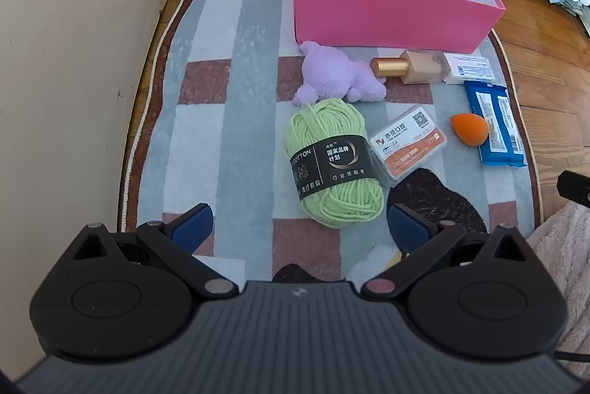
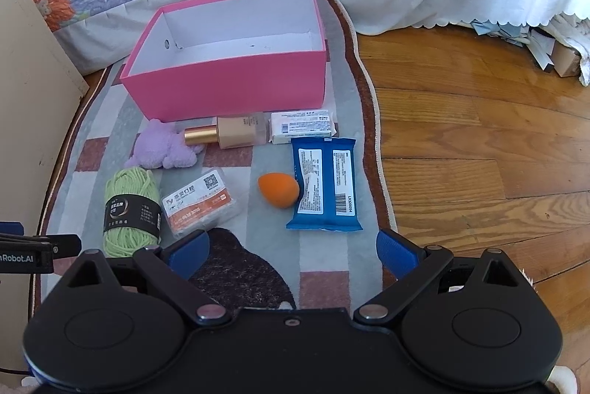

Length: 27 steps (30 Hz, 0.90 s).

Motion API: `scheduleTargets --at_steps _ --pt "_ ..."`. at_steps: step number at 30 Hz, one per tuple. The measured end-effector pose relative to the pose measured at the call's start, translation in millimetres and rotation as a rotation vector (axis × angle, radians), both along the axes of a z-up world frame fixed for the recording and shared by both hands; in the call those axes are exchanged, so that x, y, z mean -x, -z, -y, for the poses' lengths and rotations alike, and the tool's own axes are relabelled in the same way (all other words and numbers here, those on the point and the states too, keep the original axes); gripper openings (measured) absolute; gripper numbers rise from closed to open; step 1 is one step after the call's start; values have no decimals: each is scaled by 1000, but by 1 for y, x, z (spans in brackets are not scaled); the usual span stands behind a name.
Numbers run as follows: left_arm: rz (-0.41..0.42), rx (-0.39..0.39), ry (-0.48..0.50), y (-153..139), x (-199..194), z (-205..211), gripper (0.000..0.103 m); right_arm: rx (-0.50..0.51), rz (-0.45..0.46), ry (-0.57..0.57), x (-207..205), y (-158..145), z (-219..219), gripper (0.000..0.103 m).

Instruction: Organize objects

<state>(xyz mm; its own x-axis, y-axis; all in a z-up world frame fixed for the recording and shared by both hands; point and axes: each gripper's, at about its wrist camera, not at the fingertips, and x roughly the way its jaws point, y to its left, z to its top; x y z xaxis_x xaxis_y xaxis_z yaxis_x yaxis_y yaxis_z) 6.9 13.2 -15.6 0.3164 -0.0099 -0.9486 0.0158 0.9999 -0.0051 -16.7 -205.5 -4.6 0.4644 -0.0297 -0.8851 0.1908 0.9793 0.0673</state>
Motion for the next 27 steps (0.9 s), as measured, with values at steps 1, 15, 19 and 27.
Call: scheduleTargets --at_steps 1,15,19,27 --pt "-4 2 6 1 0 0 103 0 -2 -1 0 0 0 99" --pt "-5 9 -3 2 1 -9 103 7 -13 -12 -2 1 -4 99" --pt "-10 15 -2 3 1 -11 103 11 -15 -12 -2 2 -6 99" --pt "-16 23 1 5 2 -11 103 21 -20 -14 -1 3 -8 99"
